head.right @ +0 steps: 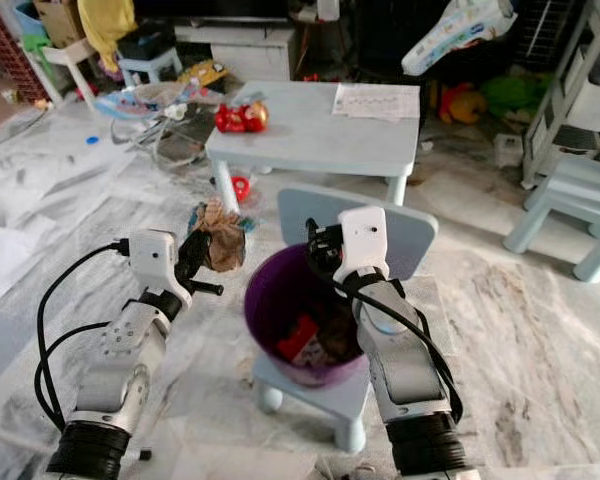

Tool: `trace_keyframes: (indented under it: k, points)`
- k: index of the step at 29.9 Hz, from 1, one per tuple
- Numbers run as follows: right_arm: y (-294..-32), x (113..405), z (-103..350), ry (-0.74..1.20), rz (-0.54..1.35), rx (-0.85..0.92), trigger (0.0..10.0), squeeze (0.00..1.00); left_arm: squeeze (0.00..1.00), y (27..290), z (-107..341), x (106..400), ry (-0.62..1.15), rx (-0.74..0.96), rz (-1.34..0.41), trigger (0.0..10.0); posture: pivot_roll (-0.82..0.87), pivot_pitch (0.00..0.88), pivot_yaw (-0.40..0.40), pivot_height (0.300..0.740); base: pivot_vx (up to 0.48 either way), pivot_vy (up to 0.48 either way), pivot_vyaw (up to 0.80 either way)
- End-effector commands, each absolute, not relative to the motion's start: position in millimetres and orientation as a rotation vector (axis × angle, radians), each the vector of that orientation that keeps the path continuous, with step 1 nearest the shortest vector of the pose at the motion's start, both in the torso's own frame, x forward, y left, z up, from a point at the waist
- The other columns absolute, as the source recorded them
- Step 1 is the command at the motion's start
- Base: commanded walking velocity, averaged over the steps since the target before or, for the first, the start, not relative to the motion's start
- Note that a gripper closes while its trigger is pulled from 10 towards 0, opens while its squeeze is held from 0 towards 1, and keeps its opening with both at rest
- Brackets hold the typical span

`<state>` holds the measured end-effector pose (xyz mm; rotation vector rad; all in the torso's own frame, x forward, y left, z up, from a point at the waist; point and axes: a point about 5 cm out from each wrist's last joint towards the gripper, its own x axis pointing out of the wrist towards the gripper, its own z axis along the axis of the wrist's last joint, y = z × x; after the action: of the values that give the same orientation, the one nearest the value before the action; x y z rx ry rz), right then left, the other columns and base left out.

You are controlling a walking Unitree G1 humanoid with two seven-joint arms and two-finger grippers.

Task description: Picking trash to rubbish bin

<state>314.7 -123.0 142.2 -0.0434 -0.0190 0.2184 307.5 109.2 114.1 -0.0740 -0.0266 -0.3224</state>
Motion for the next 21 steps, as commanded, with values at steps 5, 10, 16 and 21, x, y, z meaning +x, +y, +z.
trace_keyframes:
  k: [5, 10, 16, 21]
  points:
    - [-116.8, 314.5, 148.9, -0.043, 0.229, -0.033, 10.0, 0.0, 0.0, 116.8, 116.2, 306.8, -0.034, -0.054, -0.312, 10.0, -0.1, 0.079, 0.077, 0.74, 0.112, 0.0, 0.0]
    - [-115.9, 313.9, 147.5, -0.035, 0.23, -0.031, 10.0, 0.0, 0.0, 104.7, 100.2, 305.6, 0.064, -0.031, -0.392, 10.0, -0.1, 0.082, 0.079, 0.74, 0.0, 0.0, 0.0]
    - [-113.3, 313.5, 145.2, -0.014, 0.241, -0.029, 10.0, 0.0, 0.0, 75.4, 74.9, 306.2, 0.202, 0.023, -0.58, 10.0, -0.1, 0.086, 0.089, 0.74, 0.0, 0.0, 0.0]
    - [-114.7, 308.3, 136.3, 0.059, 0.266, -0.042, 10.0, 0.0, 0.0, 56.3, 44.2, 301.6, 0.355, 0.08, -0.685, 10.0, -0.13, 0.095, 0.105, 0.74, 0.0, 0.0, 0.0]
